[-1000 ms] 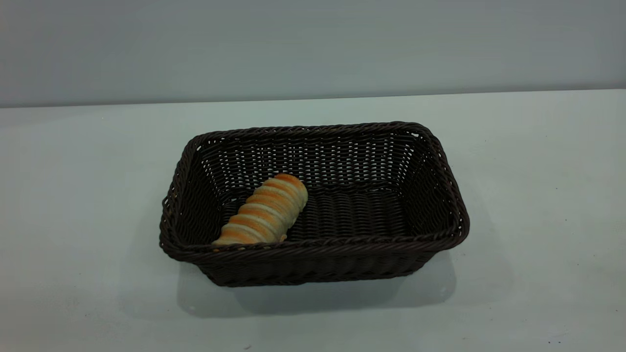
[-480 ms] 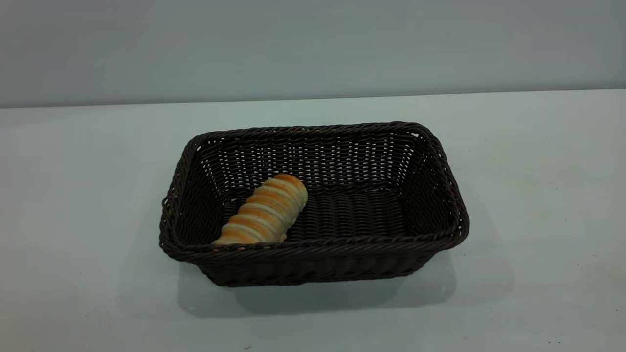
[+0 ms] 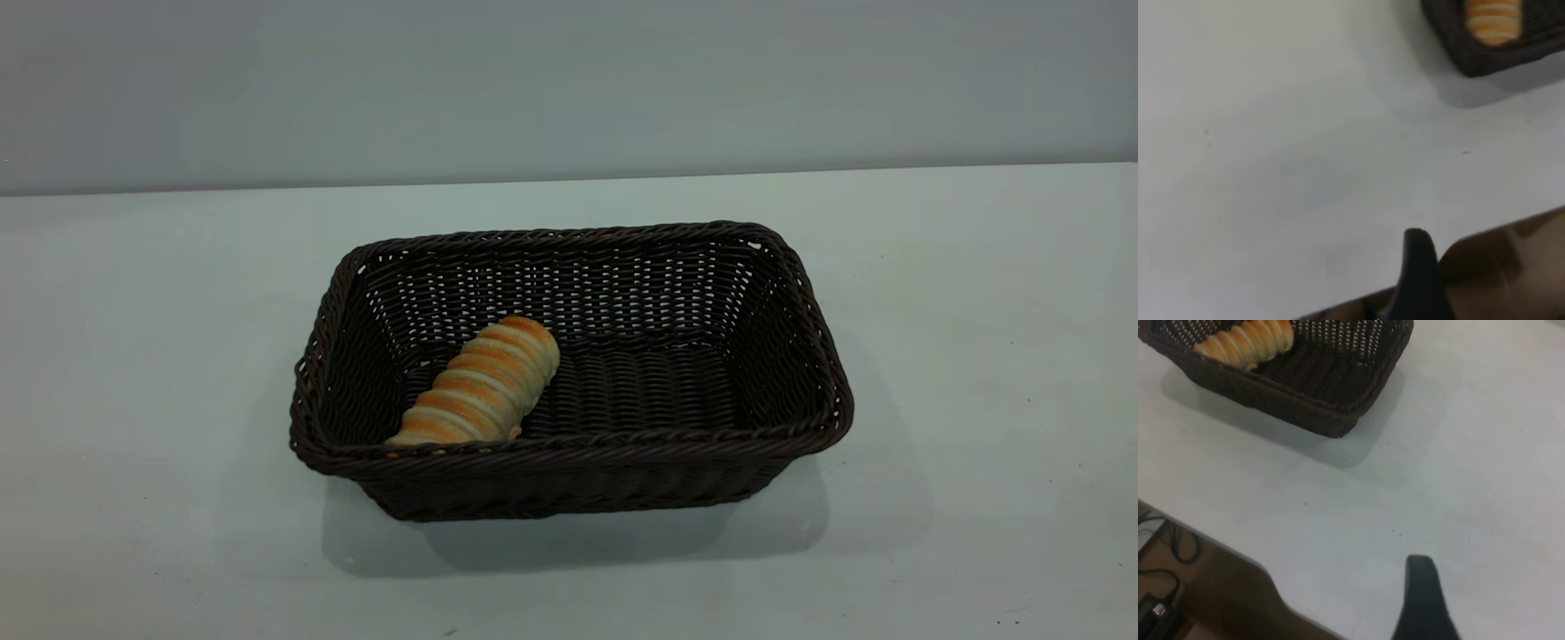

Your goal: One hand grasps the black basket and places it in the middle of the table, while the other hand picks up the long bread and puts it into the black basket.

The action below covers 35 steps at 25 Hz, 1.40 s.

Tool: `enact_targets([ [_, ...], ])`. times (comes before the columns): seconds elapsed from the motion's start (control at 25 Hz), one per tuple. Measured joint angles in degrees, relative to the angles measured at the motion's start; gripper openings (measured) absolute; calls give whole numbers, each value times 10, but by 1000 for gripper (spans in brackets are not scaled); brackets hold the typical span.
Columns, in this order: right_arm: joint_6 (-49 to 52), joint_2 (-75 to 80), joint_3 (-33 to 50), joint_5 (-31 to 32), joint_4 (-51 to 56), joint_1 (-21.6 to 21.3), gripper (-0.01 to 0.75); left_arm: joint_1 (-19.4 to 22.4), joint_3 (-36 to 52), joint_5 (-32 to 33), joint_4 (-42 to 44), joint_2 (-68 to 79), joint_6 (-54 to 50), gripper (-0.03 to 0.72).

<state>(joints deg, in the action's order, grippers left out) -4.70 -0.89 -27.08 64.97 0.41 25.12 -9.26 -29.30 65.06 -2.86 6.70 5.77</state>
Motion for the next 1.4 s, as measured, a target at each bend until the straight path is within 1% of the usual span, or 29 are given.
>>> enact_targets([
  [0.16,1,0,0,0,0,0,545,0,15,-2,4,0,-5,590],
  [1.2,0,-1,0,0,0,-1,545,0,14,-2,7,-1,-10,590],
  [1.28,0,-1,0,0,0,-16,545,0,14,-3,7,-3,-10,590],
  [1.4,0,-1,0,0,0,-86,545,23,14,-3,7,-18,-10,590],
])
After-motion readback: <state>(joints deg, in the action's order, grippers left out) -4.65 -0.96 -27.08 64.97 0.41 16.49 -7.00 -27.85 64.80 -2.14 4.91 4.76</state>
